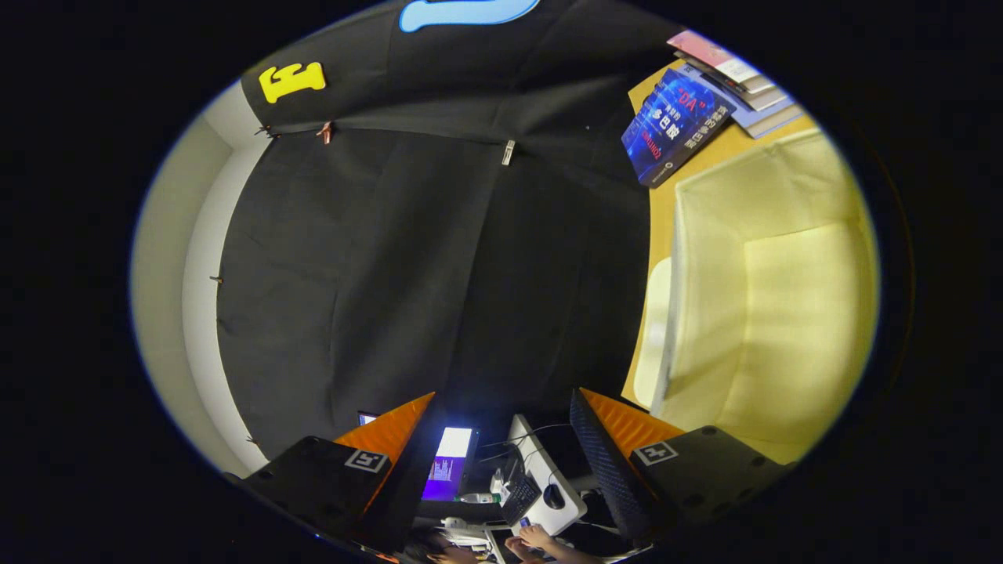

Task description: Open the storage box then place both shoes into the box .Put the left shoe in first, then the right shoe, with the right side of both shoes facing outward in a uniform manner.

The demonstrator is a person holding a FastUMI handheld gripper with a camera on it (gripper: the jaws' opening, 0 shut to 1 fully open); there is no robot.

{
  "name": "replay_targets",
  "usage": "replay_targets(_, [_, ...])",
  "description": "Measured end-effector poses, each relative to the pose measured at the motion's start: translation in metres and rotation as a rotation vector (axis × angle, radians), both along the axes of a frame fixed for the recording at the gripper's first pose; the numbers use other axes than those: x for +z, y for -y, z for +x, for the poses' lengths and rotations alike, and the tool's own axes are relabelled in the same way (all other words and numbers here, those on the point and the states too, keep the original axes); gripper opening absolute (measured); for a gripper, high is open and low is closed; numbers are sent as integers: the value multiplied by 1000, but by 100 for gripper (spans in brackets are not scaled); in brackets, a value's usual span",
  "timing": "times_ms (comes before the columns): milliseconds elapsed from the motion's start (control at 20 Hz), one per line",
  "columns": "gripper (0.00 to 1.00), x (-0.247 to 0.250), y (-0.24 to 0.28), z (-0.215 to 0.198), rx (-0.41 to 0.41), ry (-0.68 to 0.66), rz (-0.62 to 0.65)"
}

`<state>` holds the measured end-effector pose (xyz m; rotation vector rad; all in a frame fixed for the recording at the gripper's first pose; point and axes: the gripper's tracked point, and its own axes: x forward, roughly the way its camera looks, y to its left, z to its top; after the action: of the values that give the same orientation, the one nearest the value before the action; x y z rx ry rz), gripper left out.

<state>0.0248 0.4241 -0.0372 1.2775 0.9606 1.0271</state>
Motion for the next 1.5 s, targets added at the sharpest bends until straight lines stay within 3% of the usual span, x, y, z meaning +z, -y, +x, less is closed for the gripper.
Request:
replay_targets(300, [97, -27, 89, -8, -74, 102, -123])
replay_targets(600, [96, -88, 209, -7, -184, 209, -429])
replay_targets(800, [96, -152, 286, -6, -252, 124, -634])
replay_targets(1000, [94, -230, 336, -21, -251, 2, -816])
replay_targets(1200, [85, -283, 357, -43, -206, -144, -886])
replay_targets(1500, [69, -320, 357, -44, -145, -212, -932])
